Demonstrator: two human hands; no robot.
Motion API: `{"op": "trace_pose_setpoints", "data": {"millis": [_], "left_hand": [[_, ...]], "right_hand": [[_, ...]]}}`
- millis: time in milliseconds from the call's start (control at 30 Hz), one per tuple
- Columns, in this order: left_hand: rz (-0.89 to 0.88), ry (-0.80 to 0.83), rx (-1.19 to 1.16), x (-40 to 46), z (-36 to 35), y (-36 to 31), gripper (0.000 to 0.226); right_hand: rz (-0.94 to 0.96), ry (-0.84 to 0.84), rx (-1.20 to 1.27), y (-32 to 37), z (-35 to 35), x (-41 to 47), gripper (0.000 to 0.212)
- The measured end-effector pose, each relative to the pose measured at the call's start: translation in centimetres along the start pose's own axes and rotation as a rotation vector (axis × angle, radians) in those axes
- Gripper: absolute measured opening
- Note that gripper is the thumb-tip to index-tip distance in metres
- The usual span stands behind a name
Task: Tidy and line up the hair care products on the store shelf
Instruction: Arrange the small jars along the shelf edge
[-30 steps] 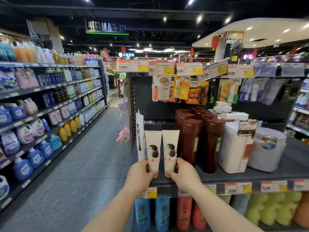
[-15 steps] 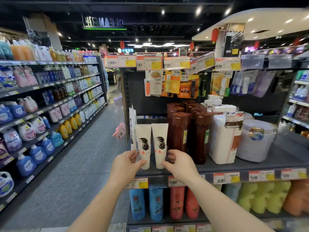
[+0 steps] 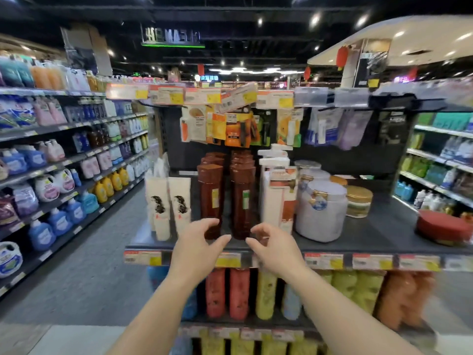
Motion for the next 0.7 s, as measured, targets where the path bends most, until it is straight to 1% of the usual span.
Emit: {"op": "trace_pose_setpoints", "data": {"millis": [67,167,267,367,500,600,700], "left_hand": [[-0.073,0.001,0.017,-0.4,-2.7,-2.9,0.046],[-0.144,0.049,-0.035,-0.1,-7.2,-7.6,0.045],[-0.168,0.098,-0.106,1.2,-11.8,-12.0,0.050],[-0.209,0.157,-0.163,2.8,-16.1,-15.3,0.057],[-0.255,0.187,-0.201,5.3,-21.2,-17.9,0.060],[-0.277,0.193,-0.244,7.4,-25.2,-19.0,0.060],[-0.238,0.207,-0.277,10.2,-29.0,-20.0,0.065]], "right_hand": [[0.010,-0.023,-0.021,-2.3,3.1,-0.7,0.027],[0.001,-0.094,-0.050,-5.7,8.0,-1.4,0.023],[-0.052,-0.180,-0.066,-9.1,13.0,-1.2,0.029],[-0.088,-0.253,-0.064,-12.4,17.0,-0.4,0.024],[-0.129,-0.306,-0.081,-16.0,20.1,1.8,0.030],[-0.136,-0.339,-0.085,-18.6,21.9,4.2,0.025],[-0.145,-0.344,-0.113,-20.7,24.3,7.0,0.028]]}}
Point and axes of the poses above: each hand's wrist, its own x-axis towards the middle knuckle, its own z-axis out of the back of the hand, y = z × x, the point moved 1 cm from there along x, towards the middle knuckle, and after that the axes turned 11 degrees about -z, right-handed, at the moved point
